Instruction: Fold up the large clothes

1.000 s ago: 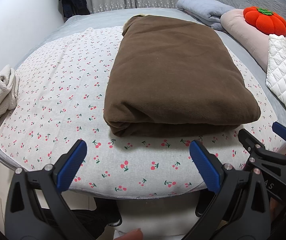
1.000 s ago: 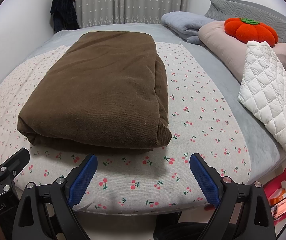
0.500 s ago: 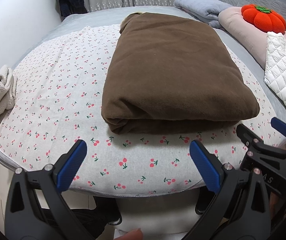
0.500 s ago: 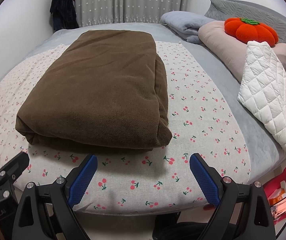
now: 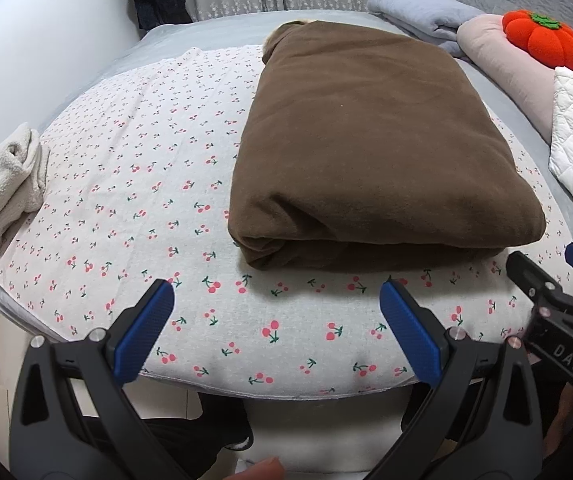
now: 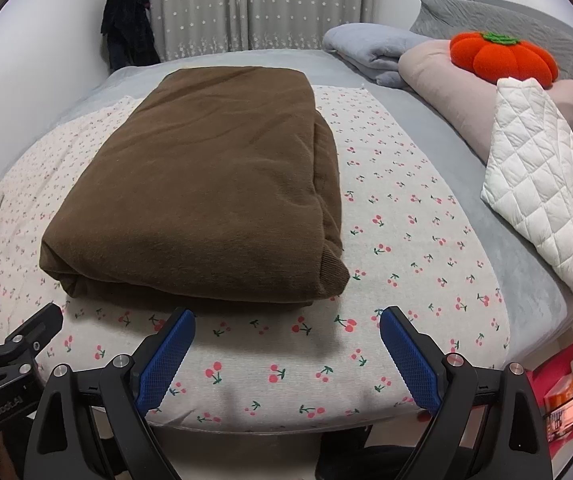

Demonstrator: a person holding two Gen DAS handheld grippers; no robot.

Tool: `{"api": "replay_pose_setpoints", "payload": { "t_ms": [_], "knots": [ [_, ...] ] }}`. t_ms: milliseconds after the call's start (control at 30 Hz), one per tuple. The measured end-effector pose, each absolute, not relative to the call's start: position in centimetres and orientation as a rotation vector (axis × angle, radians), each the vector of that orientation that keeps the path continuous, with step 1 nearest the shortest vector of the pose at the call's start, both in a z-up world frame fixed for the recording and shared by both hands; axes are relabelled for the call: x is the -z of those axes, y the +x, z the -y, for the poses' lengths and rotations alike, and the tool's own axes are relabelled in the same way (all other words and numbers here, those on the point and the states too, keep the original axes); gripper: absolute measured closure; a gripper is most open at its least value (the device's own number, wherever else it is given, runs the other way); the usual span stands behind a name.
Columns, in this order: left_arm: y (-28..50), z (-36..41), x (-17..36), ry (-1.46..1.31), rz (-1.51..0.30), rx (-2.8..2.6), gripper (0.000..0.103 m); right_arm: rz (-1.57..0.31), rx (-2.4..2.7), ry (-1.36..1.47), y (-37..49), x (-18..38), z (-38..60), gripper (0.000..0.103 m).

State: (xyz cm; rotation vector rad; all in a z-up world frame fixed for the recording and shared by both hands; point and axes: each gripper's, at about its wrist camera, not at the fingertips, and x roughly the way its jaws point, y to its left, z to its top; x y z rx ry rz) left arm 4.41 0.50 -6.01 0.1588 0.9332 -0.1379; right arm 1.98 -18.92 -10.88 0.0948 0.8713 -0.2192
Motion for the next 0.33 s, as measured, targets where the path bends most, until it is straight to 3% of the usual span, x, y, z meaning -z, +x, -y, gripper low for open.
{"api": "replay_pose_setpoints", "payload": {
  "t_ms": [333],
  "knots": [
    [4.55,0.14,6.14,0.159,-0.928,0.148,0.001,-0.874,0.227,0.126,1.9,11.04,19.85,0.008]
  ]
}}
